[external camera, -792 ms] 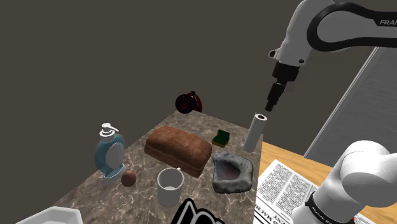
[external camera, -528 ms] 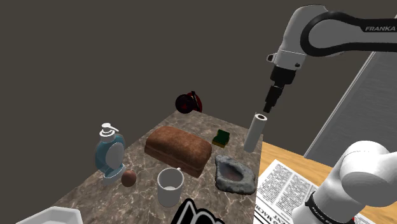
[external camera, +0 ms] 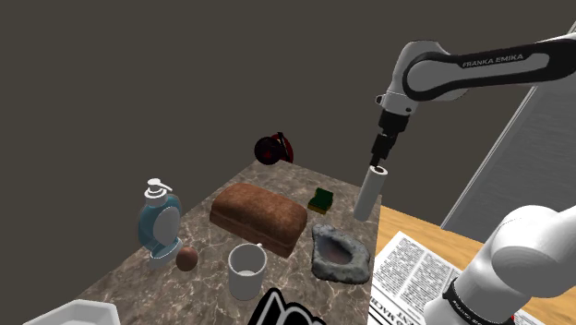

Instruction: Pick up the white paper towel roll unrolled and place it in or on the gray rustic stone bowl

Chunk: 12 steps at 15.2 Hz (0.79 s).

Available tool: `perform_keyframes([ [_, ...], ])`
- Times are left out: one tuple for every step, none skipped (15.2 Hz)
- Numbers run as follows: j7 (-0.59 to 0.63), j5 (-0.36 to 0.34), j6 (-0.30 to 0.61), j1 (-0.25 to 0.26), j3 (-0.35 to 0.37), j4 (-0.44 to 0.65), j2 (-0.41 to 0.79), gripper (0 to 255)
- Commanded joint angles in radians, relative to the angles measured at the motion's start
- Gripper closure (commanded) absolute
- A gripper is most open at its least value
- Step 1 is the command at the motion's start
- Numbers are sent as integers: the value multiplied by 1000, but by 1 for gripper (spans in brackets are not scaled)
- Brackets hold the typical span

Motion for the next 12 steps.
perform_keyframes([
  [-26, -10, 50, -14, -28, 6, 60, 0],
  [-38, -13, 73, -21, -41, 13, 91, 0],
  [-50, -15, 93, -26, -53, 20, 120, 0],
  [-50, -14, 107, -26, -54, 9, 124, 0],
  [-50, -14, 122, -26, -54, -1, 128, 0],
  [-51, -14, 136, -26, -55, -12, 132, 0],
  [-51, -14, 151, -26, -56, -22, 137, 0],
  [-51, -13, 166, -25, -56, -32, 142, 0],
  [-52, -13, 180, -25, -57, -42, 147, 0],
  [-52, -12, 195, -25, -57, -51, 152, 0],
  [-53, -12, 204, -25, -58, -56, 155, 0],
  [-53, -12, 204, -25, -58, -57, 155, 0],
])
